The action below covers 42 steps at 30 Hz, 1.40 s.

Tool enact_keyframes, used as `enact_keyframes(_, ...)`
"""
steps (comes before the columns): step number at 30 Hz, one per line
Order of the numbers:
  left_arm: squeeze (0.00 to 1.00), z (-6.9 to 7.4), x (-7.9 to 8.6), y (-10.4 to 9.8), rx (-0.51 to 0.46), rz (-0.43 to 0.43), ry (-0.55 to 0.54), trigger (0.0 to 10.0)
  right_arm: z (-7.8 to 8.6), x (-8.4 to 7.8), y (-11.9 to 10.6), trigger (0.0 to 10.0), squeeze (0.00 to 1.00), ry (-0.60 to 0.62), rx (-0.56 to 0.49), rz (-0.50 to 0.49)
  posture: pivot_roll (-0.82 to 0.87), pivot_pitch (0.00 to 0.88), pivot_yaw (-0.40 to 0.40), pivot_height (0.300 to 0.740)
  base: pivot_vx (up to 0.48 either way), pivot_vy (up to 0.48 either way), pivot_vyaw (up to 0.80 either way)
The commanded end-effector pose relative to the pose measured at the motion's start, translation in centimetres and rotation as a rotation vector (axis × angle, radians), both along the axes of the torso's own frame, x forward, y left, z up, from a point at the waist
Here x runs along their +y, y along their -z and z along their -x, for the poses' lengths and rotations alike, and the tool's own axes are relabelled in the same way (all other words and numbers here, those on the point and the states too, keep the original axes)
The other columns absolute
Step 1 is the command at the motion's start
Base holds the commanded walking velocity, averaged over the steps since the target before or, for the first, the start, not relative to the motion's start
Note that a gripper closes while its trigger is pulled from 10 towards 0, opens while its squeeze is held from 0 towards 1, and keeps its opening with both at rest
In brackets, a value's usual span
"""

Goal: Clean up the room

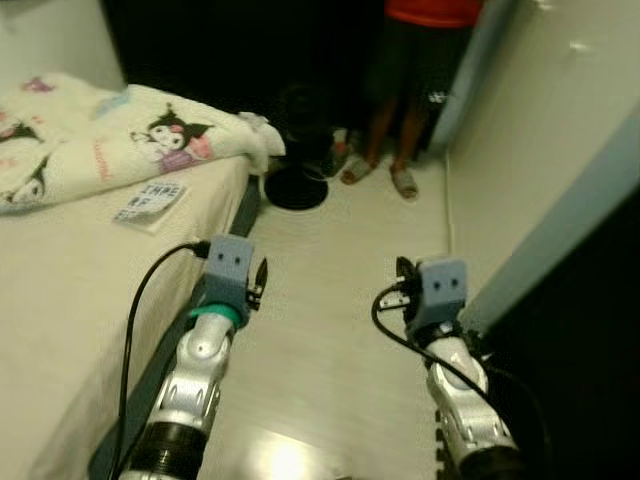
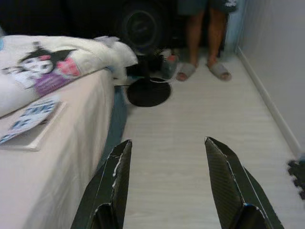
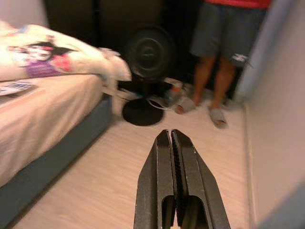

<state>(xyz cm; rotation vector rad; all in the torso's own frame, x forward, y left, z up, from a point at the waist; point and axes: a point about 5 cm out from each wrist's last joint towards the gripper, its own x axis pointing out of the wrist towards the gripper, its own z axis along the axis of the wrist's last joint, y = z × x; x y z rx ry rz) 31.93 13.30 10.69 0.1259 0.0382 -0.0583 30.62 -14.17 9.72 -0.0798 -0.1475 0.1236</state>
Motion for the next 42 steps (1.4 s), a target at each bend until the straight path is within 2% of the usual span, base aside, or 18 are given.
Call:
enact_keyframes(1, 0.00, 0.2, -0.4, 0.5, 0.021, 0.006, 0.011, 10.0, 0.0, -0.7, 0.1, 10.0, 0.00, 0.026, 0.003, -0.007, -0.09, 0.014, 0.031, 0.735, 0.000, 0.000, -0.80)
enact_keyframes(13, 0.00, 0.1, 0.1, 0.3, 0.013, -0.012, 0.004, 10.0, -0.1, -1.1, 0.0, 10.0, 0.00, 0.062, -0.001, -0.025, -0.09, 0.017, 0.042, 0.735, 0.000, 0.000, -0.80)
enact_keyframes(15, 0.00, 0.1, 0.4, 0.1, -0.004, -0.052, 0.003, 10.0, -0.1, -1.2, -0.2, 10.0, 0.00, 0.084, -0.013, -0.024, -0.09, 0.018, 0.045, 0.735, 0.000, 0.000, -0.80)
enact_keyframes(19, 0.00, 0.1, 1.7, -0.7, -0.064, -0.121, -0.020, 10.0, -0.4, -1.7, -1.2, 10.0, 0.00, 0.129, -0.062, -0.053, -0.09, 0.023, 0.048, 0.735, 0.000, 0.000, 0.00)
enact_keyframes(26, 0.00, 0.0, 2.5, -1.9, -0.115, -0.159, -0.027, 10.0, -0.6, -1.9, -2.1, 10.0, 0.00, 0.137, -0.100, -0.065, -0.08, 0.024, 0.043, 0.735, 0.000, 0.000, 0.00)
enact_keyframes(32, 0.00, 0.1, 2.1, -2.3, -0.146, -0.176, -0.018, 10.0, -0.6, -1.5, -2.5, 10.0, 0.00, 0.119, -0.119, -0.076, -0.08, 0.025, 0.042, 0.735, 0.047, 0.000, 0.00)
enact_keyframes(42, 0.00, 0.0, 1.6, -2.4, -0.154, -0.166, -0.016, 10.0, -0.2, -1.0, -2.1, 10.0, 0.00, 0.090, -0.111, -0.065, -0.08, 0.027, 0.039, 0.735, 0.462, 0.000, 0.00)
